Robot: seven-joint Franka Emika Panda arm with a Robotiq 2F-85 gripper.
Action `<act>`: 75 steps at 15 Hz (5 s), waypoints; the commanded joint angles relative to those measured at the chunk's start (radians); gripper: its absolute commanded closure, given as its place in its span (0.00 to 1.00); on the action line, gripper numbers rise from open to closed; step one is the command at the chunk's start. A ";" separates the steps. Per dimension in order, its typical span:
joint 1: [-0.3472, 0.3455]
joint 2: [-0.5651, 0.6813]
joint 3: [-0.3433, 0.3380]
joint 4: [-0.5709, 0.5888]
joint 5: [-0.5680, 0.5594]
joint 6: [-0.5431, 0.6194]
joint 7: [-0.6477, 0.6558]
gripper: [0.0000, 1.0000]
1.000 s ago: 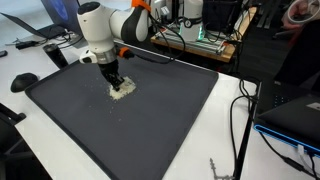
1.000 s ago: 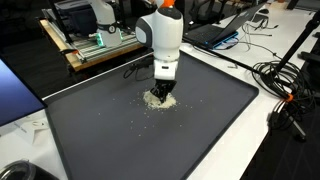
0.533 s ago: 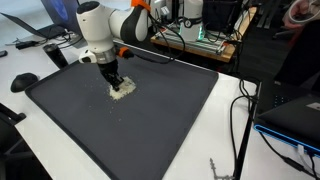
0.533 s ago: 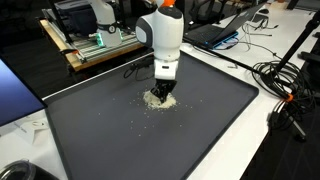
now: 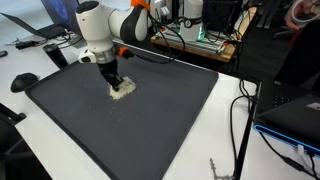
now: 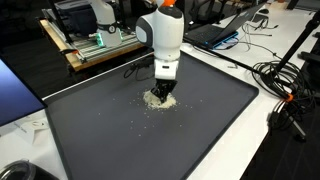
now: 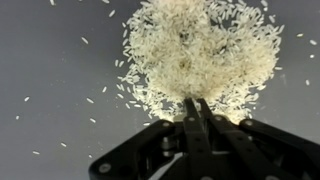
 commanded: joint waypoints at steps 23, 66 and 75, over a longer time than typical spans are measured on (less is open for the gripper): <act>0.370 -0.036 -0.175 0.222 -0.223 -0.494 0.993 0.00; -0.011 -0.626 -0.071 -0.616 0.592 0.025 -0.074 0.00; -0.135 -0.434 -0.101 -0.373 0.656 -0.199 -0.286 0.00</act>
